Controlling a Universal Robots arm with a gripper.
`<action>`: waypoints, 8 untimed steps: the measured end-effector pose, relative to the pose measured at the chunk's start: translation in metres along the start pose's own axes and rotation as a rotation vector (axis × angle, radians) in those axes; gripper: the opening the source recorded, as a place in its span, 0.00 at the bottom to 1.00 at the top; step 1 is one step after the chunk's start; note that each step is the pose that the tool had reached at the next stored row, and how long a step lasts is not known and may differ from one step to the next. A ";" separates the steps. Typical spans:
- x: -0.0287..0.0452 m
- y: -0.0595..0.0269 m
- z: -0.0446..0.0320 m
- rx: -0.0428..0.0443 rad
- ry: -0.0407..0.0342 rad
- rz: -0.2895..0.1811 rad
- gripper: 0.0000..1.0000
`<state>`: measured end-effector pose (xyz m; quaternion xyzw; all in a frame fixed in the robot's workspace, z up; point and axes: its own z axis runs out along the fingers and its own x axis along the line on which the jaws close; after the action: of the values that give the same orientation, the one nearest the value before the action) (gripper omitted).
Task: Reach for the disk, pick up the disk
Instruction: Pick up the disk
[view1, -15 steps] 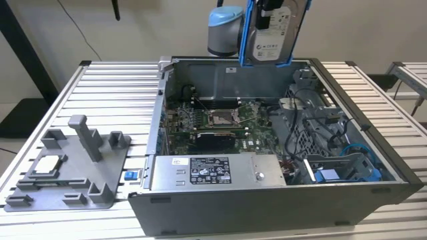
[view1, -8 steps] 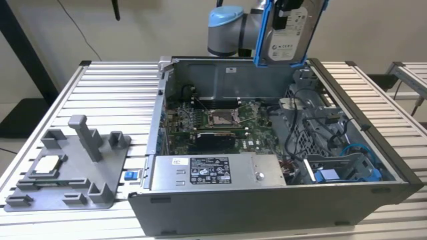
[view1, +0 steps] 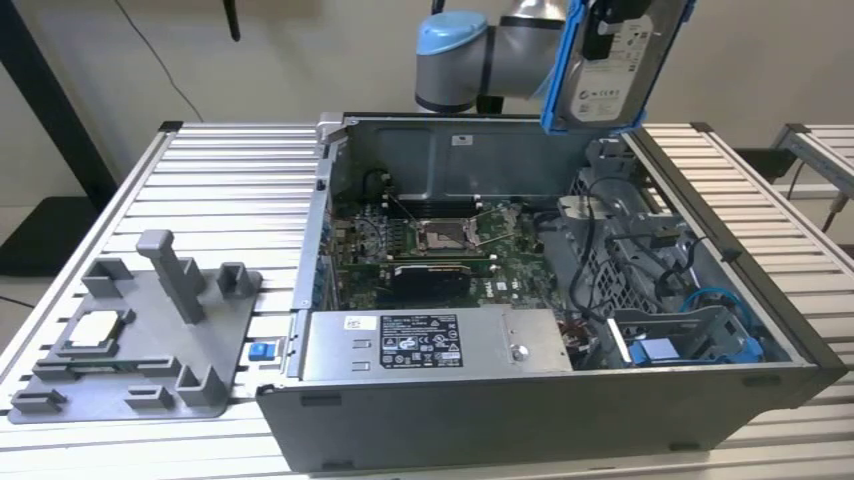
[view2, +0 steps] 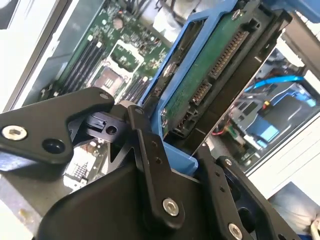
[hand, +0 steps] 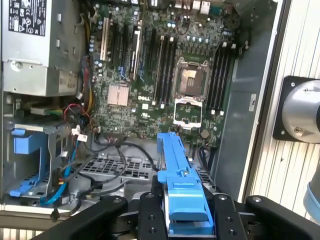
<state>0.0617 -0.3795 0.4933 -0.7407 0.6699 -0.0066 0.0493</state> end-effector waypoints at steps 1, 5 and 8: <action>0.0005 -0.0045 0.0004 0.0000 -0.0001 0.000 0.00; 0.0013 -0.0136 0.0012 0.0000 -0.0002 0.000 0.00; 0.0014 -0.0136 0.0011 0.0000 0.0000 0.000 0.00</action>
<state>0.0755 -0.3795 0.4933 -0.7407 0.6700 -0.0066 0.0493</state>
